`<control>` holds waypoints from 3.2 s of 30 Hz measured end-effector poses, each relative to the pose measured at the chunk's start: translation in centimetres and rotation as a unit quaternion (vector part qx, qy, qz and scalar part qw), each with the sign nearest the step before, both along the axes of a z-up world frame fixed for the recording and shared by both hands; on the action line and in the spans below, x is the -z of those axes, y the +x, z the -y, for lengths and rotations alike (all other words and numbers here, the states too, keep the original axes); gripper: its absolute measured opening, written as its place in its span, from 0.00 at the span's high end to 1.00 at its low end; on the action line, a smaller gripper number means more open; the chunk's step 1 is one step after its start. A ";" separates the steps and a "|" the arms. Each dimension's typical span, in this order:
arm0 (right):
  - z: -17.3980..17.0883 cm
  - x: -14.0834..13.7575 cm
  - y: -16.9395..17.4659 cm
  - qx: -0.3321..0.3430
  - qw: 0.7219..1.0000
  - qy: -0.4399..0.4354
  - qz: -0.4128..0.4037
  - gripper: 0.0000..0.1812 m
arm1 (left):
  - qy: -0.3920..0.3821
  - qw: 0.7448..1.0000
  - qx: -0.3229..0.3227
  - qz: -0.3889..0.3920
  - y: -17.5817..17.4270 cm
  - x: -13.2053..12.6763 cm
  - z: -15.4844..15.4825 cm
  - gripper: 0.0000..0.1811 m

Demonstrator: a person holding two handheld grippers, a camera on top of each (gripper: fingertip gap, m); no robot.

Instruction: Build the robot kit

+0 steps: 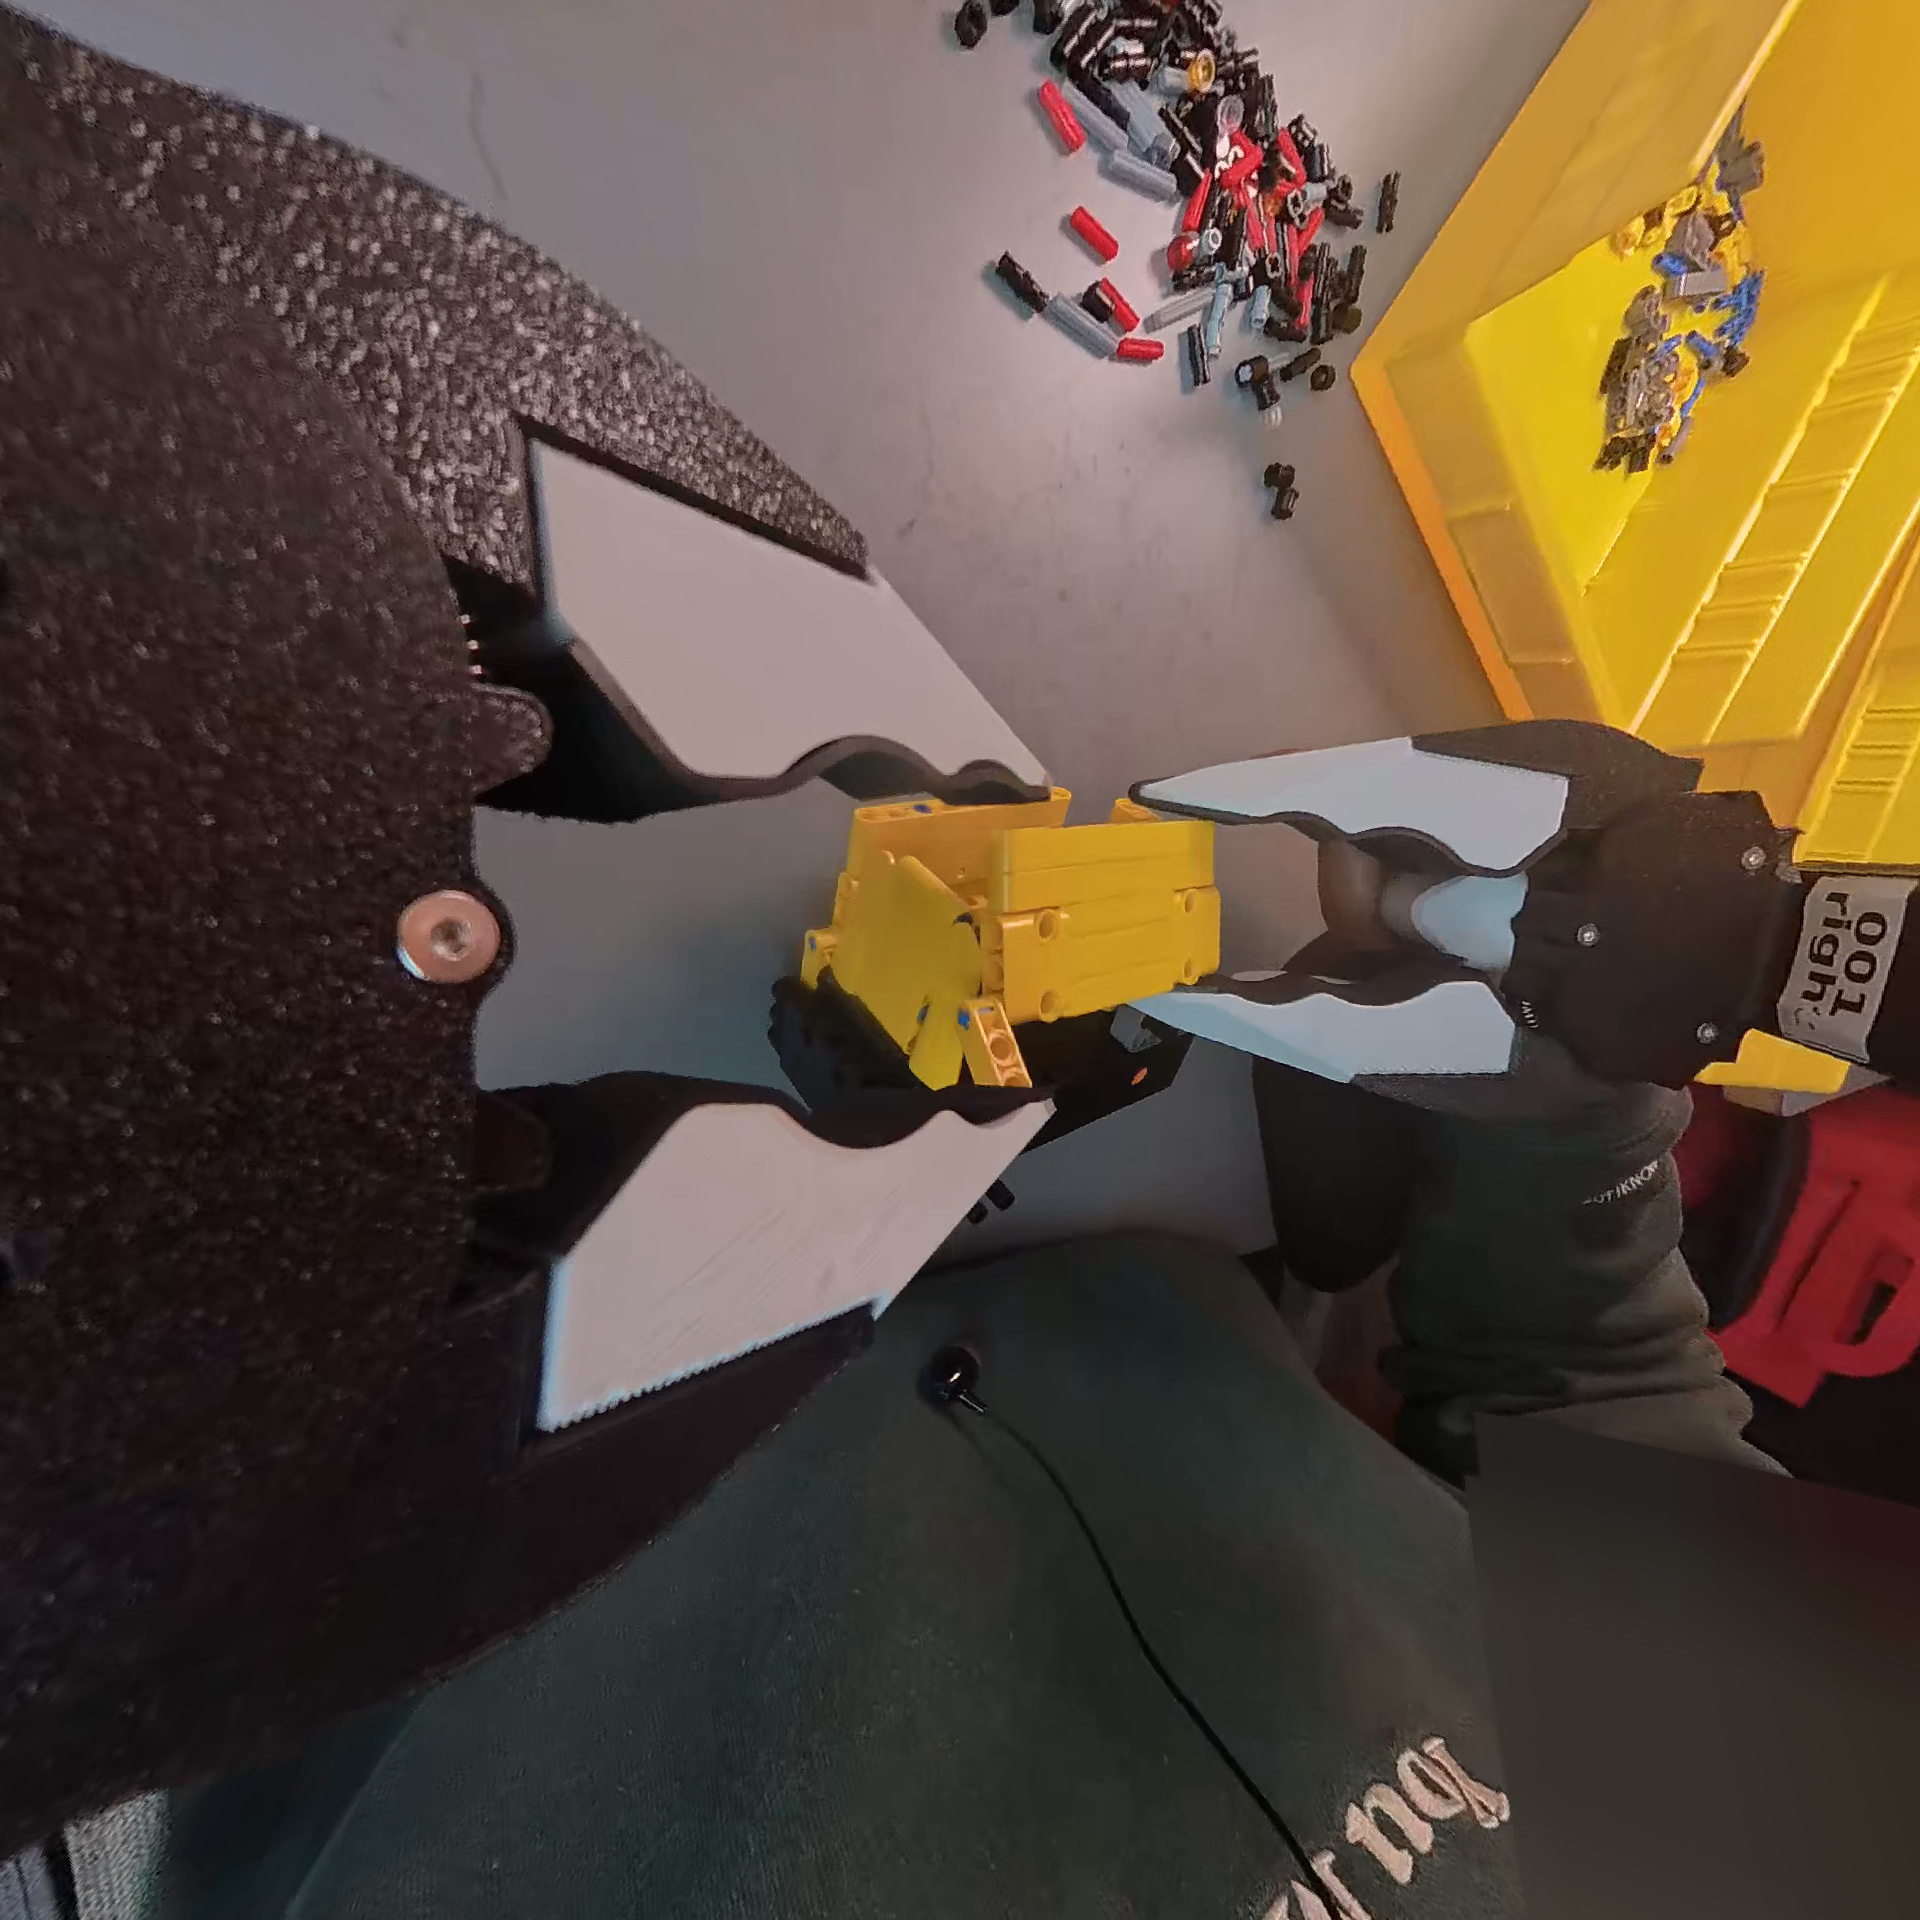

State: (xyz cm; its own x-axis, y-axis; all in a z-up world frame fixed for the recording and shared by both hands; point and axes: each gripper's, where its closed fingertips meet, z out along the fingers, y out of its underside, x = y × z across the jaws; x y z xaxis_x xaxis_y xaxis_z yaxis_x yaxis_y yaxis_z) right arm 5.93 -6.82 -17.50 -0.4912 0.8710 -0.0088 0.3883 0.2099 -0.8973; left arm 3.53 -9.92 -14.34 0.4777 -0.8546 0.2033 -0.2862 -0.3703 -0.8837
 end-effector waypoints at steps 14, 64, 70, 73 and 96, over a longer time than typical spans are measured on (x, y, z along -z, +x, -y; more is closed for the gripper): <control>-2.6 1.3 -1.5 0.043 0.999 0.005 0.018 0.76 | 0.087 0.984 -0.011 -0.154 2.5 3.6 2.7 0.76; 0.8 2.3 2.4 -0.007 0.998 0.044 0.045 0.78 | -0.076 0.986 -0.090 -0.116 0.9 2.4 -1.7 0.78; 0.8 2.3 2.3 -0.010 0.998 0.036 0.045 0.79 | -0.146 0.982 -0.077 -0.090 0.5 2.7 -1.8 0.78; 0.9 2.3 2.3 -0.009 0.998 0.037 0.041 0.79 | -0.167 0.980 -0.068 -0.083 0.5 2.8 -1.7 0.78; 1.1 2.3 2.2 -0.011 0.998 0.043 0.037 0.79 | -0.186 0.979 -0.071 -0.034 0.1 2.7 -1.8 0.79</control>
State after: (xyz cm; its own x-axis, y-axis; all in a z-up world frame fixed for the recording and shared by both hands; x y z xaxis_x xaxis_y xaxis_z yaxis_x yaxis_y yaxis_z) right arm 8.17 -7.91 -19.78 -0.5109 0.8592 0.0281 0.4480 0.2940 -0.8443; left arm 3.64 -8.10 -17.01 0.6102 -0.6510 0.4515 -0.2615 -0.7035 -0.6609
